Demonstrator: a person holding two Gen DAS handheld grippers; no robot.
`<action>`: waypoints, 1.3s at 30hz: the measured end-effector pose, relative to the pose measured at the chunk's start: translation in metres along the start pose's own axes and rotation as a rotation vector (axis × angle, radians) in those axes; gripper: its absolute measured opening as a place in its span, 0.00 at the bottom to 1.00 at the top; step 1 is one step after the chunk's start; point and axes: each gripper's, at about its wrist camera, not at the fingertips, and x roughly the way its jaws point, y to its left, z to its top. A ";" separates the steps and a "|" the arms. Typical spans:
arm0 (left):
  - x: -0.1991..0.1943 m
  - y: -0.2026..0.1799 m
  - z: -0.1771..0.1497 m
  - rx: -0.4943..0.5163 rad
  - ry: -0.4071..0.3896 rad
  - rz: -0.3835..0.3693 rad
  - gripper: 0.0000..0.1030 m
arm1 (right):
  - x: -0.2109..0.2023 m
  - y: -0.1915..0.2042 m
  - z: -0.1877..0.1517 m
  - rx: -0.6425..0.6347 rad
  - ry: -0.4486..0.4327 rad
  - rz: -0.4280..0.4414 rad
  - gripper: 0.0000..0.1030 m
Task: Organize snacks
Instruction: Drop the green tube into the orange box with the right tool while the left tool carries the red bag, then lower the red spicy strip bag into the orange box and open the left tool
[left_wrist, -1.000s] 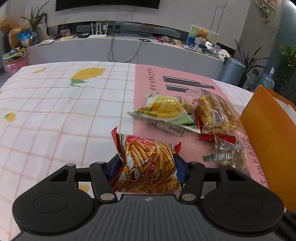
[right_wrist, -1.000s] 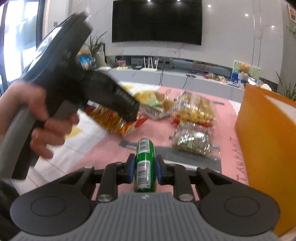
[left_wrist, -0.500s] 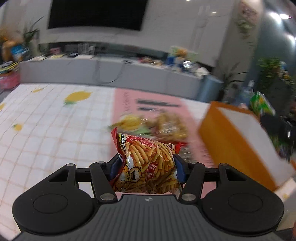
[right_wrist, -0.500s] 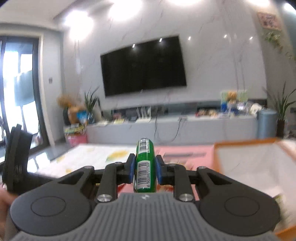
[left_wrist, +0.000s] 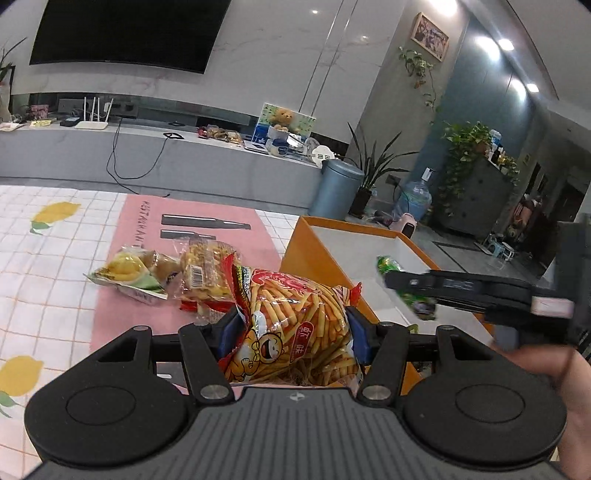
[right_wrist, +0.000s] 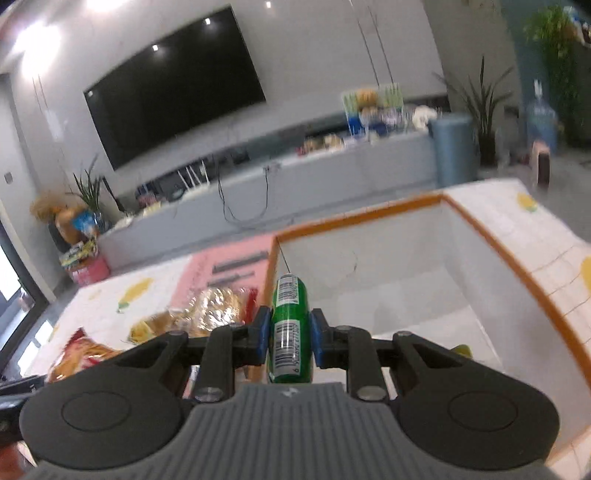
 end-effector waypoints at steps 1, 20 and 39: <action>0.003 0.001 -0.001 -0.004 0.006 -0.003 0.65 | 0.006 0.001 0.002 -0.012 0.015 -0.031 0.20; 0.002 -0.002 -0.012 -0.001 0.040 0.001 0.65 | 0.025 -0.001 -0.002 0.048 0.071 0.004 0.24; 0.002 -0.076 0.020 0.075 0.070 0.025 0.65 | -0.060 -0.050 0.016 0.101 -0.162 -0.141 0.32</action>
